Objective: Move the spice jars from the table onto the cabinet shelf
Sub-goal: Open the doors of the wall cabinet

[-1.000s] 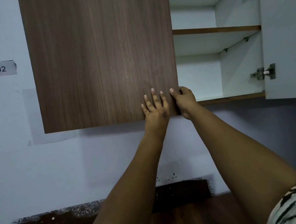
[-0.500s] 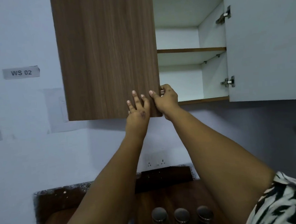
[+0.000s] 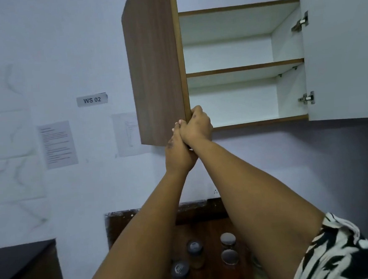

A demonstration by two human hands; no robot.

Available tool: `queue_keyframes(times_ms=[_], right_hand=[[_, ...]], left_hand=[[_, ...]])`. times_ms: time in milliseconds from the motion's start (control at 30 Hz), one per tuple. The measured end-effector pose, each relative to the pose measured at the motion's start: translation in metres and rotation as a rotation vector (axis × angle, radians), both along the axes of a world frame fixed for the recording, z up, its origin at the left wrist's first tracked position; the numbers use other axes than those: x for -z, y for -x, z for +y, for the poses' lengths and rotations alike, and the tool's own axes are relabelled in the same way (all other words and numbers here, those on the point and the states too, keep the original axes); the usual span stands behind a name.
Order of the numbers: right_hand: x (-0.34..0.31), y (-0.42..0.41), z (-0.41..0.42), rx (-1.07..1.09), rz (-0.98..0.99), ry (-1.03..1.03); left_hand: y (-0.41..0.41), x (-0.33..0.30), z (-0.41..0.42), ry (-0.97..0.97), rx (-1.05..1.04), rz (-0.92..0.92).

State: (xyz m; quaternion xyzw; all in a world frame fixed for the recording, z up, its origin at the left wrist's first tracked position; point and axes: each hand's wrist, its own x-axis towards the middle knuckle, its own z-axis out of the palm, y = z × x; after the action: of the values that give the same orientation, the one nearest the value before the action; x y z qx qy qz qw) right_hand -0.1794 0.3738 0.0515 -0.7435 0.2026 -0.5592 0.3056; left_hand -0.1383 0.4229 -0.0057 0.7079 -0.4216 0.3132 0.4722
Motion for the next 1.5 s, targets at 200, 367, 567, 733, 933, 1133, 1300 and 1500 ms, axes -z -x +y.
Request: queue_keyframes(times_ms=[200,367,567,733,933,1133,1300,1500], right_hand=[[0.008,-0.007,0.073,0.013,0.011,0.109],[0.012,-0.031,0.129,0.061,-0.005,0.204],[0.016,-0.067,0.193,0.102,0.036,0.300],[0.018,-0.089,0.221,0.117,0.074,0.375],[0.018,-0.102,0.243,0.125,0.112,0.396],[0.018,-0.097,0.243,0.099,0.171,0.386],[0.031,-0.088,0.238,-0.121,0.151,0.246],[0.059,-0.067,0.223,-0.145,0.084,0.255]], left_hand=[[-0.017,0.006,0.062,0.204,0.012,0.060],[-0.040,0.004,0.121,0.244,0.054,0.099],[-0.074,0.004,0.192,0.197,0.094,0.222],[-0.095,0.005,0.229,0.120,0.061,0.239],[-0.110,0.005,0.248,0.117,0.080,0.270],[-0.111,0.006,0.248,0.085,0.127,0.265],[-0.105,0.011,0.251,0.082,0.189,0.236],[-0.080,0.042,0.226,0.195,0.078,0.429]])
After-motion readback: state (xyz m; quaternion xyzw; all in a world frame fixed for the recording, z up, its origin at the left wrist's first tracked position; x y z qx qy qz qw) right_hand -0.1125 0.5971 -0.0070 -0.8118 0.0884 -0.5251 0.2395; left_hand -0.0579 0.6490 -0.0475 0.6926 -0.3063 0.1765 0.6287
